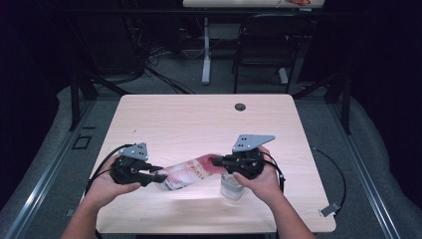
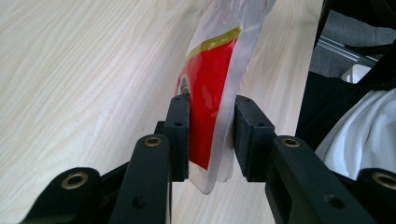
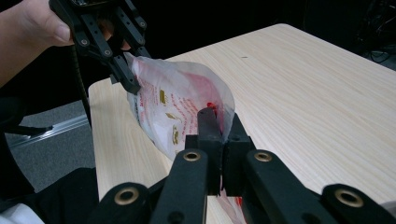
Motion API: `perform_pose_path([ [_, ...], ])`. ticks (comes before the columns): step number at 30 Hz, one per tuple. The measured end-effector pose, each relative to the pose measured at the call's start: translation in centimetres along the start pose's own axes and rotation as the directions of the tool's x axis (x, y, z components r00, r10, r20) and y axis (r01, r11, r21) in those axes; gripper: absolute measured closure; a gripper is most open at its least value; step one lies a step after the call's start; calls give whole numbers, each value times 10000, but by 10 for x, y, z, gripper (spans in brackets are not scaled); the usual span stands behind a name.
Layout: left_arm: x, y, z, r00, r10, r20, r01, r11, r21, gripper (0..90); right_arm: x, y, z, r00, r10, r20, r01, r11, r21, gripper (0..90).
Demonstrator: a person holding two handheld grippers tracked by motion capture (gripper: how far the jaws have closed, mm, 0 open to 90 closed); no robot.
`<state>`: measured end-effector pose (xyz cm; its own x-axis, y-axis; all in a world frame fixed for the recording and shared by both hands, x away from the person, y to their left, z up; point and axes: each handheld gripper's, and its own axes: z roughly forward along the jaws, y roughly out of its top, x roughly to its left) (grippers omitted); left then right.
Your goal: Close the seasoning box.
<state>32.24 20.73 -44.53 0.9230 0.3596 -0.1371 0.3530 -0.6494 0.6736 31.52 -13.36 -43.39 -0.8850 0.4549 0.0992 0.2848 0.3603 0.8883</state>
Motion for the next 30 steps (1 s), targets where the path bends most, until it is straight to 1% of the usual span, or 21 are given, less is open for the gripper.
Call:
perform_pose_path([
  [6, -1, 6, -2, 10000, 91, -30, -90, 9998, 192, 698, 0, -2, -2, 10000, 77, 52, -76, 9999, -154, 893],
  [9, -1, 8, -3, 9999, 111, -63, -109, 9997, 235, 699, -1, -4, -3, 9999, 143, -23, -144, 9995, -263, 893],
  [11, -1, 10, -4, 9998, 175, -97, -171, 9992, 364, 699, -2, -5, -3, 9997, 216, -64, -218, 9992, -342, 893],
  [12, -2, 11, -4, 9998, 149, -91, -146, 9993, 346, 699, -2, -5, -4, 9998, 197, -55, -198, 9992, -335, 893],
  [17, -2, 17, -6, 9995, 266, -175, -255, 9980, 581, 701, -3, -6, -6, 9997, 239, -59, -241, 9990, -385, 893],
  [22, -4, 22, -8, 9992, 330, -216, -314, 9970, 703, 702, -4, -8, -7, 9995, 304, -125, -309, 9986, -440, 892],
  [30, -5, 29, -12, 9987, 456, -217, -434, 9949, 914, 704, -4, -9, -10, 9995, 305, -46, -307, 9984, -466, 890],
])
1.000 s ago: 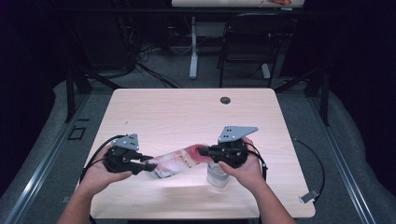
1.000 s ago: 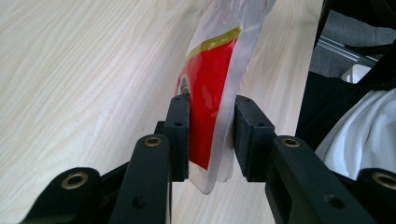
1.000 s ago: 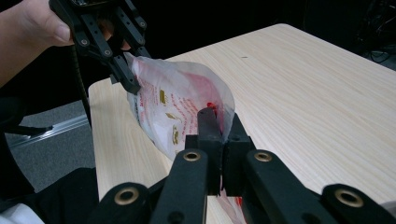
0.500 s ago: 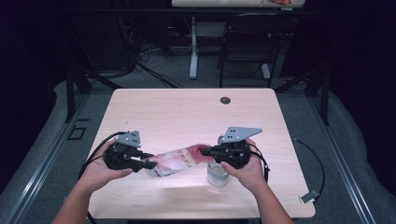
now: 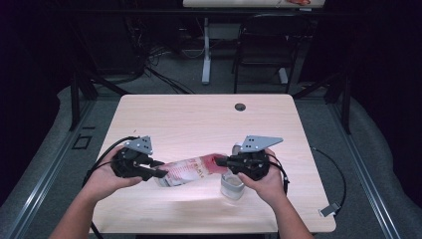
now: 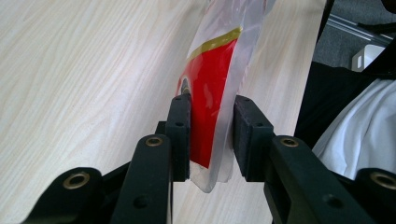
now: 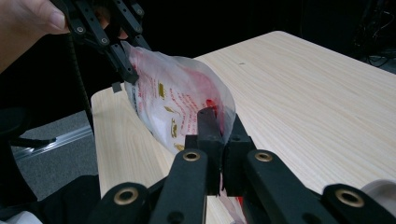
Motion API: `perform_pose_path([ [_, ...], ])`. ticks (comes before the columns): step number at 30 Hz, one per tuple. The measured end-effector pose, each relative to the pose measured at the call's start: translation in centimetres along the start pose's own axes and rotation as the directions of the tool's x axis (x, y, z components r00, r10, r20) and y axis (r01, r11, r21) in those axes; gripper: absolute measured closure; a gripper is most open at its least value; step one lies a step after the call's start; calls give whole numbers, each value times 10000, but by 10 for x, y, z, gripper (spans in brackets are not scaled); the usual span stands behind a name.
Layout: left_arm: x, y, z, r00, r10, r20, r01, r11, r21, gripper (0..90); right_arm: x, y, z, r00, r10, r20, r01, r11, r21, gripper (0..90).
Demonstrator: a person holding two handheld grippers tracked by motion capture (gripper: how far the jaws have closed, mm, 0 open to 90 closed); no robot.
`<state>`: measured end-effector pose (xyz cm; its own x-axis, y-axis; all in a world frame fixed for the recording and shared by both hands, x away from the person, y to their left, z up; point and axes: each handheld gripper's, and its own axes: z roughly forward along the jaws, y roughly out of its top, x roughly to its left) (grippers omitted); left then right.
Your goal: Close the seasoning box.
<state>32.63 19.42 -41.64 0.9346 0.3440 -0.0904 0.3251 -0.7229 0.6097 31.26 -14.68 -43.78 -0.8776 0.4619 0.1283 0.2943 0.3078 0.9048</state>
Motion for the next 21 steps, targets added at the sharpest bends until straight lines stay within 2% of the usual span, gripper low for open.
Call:
perform_pose_path([
  [9, -2, 10, -5, 9997, 221, -96, -218, 9992, 327, 707, -1, -1, -3, 10000, 23, -22, -23, 10000, -37, 888],
  [21, -3, 19, -9, 9991, 401, -123, -395, 9981, 479, 712, 0, -3, -8, 9999, -74, 118, 73, 9999, 86, 875],
])
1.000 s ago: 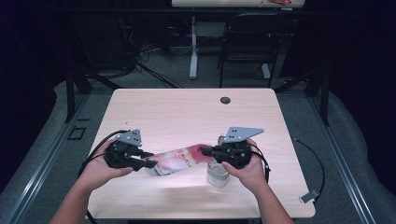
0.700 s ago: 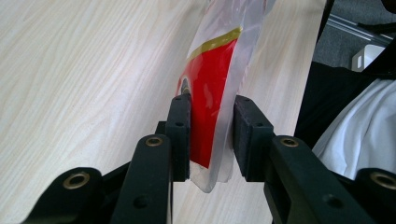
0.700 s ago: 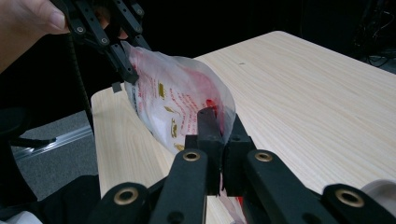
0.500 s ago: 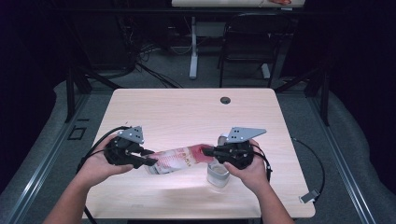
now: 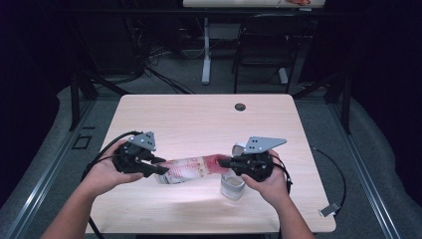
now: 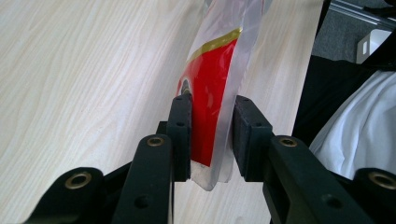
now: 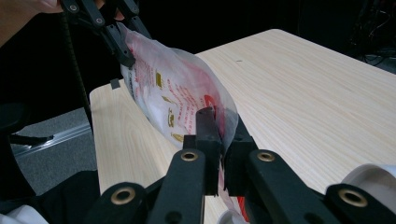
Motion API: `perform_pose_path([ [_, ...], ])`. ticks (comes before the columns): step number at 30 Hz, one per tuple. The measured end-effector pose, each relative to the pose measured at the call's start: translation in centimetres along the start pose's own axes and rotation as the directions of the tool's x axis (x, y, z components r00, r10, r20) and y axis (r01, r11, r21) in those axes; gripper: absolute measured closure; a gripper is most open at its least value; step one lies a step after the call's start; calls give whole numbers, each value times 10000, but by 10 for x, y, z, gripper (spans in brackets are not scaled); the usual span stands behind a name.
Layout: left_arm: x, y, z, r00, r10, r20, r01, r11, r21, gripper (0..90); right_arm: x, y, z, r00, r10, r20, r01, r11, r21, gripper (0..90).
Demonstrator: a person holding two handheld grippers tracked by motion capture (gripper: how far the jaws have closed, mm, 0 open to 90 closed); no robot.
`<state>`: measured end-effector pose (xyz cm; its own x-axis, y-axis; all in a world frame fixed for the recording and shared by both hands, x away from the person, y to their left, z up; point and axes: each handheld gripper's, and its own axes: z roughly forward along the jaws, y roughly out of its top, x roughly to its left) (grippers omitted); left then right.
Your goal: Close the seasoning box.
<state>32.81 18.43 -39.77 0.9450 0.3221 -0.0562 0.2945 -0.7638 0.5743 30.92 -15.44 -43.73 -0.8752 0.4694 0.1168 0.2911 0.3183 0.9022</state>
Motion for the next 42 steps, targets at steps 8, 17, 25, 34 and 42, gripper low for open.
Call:
perform_pose_path([
  [8, 0, 3, -2, 10000, 89, 33, -89, 10000, -3, 716, -1, -1, -2, 10000, 16, 15, -16, 10000, -5, 867],
  [17, 2, 5, -2, 9999, 107, 48, -108, 9999, 18, 721, 0, -1, -2, 9999, -116, 66, 115, 9999, 95, 860],
  [25, 0, 8, -4, 9999, 157, 40, -157, 9999, 25, 723, 0, 0, -4, 9997, -210, 144, 207, 9995, 219, 840],
  [34, -2, 10, -6, 9998, 201, 42, -201, 9998, 48, 725, -1, -1, -7, 9996, -208, 172, 204, 9995, 225, 808],
  [42, -2, 13, -7, 9997, 245, 72, -246, 9997, 43, 727, -7, -3, -16, 9997, -214, 137, 209, 9991, 360, 828],
])
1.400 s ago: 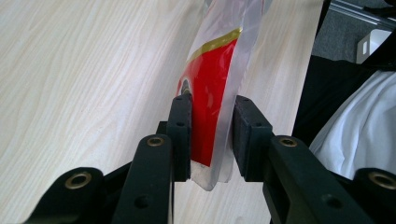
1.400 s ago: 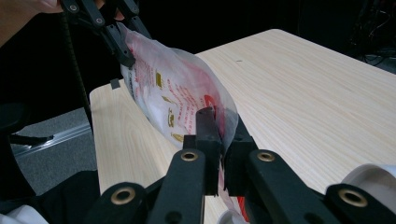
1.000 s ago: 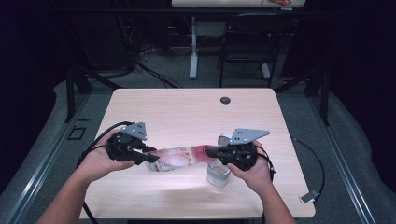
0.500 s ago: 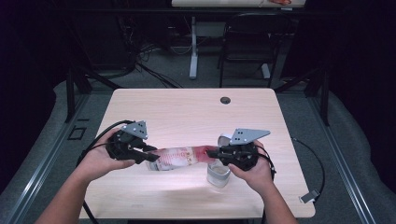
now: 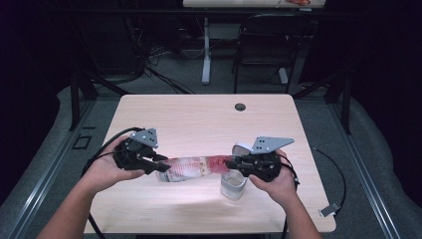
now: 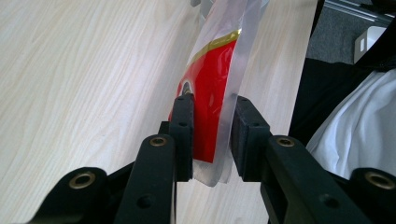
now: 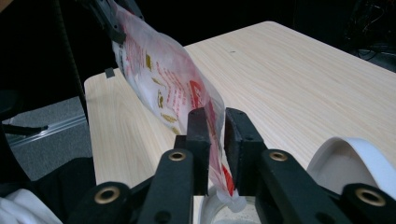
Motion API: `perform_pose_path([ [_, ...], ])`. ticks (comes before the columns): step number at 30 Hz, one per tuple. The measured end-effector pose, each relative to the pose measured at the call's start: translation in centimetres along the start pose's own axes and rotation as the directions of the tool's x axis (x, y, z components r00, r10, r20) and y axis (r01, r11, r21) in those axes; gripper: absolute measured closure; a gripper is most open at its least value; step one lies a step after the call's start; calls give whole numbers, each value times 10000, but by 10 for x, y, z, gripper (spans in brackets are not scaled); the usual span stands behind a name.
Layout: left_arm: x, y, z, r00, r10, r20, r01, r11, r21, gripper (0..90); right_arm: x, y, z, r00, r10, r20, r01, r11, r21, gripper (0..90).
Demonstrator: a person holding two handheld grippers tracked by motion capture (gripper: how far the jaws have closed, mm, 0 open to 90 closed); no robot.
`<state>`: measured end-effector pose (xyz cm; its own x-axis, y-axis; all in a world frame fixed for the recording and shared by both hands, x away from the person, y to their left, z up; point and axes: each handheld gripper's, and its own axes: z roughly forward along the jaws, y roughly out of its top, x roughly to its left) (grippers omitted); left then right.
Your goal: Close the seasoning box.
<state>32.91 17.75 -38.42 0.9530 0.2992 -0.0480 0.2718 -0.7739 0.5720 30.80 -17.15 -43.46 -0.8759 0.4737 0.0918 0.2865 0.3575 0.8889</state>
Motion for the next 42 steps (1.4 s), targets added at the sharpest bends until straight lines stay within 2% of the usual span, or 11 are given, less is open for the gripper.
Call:
perform_pose_path([
  [6, 0, 2, -1, 10000, -36, 32, 36, 10000, -17, 729, 2, 1, 0, 9998, -142, 144, 140, 9998, 115, 883],
  [26, -4, 16, -7, 9999, 101, -87, -102, 9999, -98, 733, -4, -3, -6, 9996, 282, -56, -281, 9996, 95, 889],
  [42, -5, 25, -10, 9997, 242, -105, -243, 9996, -116, 736, -6, -7, -10, 9992, 351, 167, -352, 9993, 92, 887],
])
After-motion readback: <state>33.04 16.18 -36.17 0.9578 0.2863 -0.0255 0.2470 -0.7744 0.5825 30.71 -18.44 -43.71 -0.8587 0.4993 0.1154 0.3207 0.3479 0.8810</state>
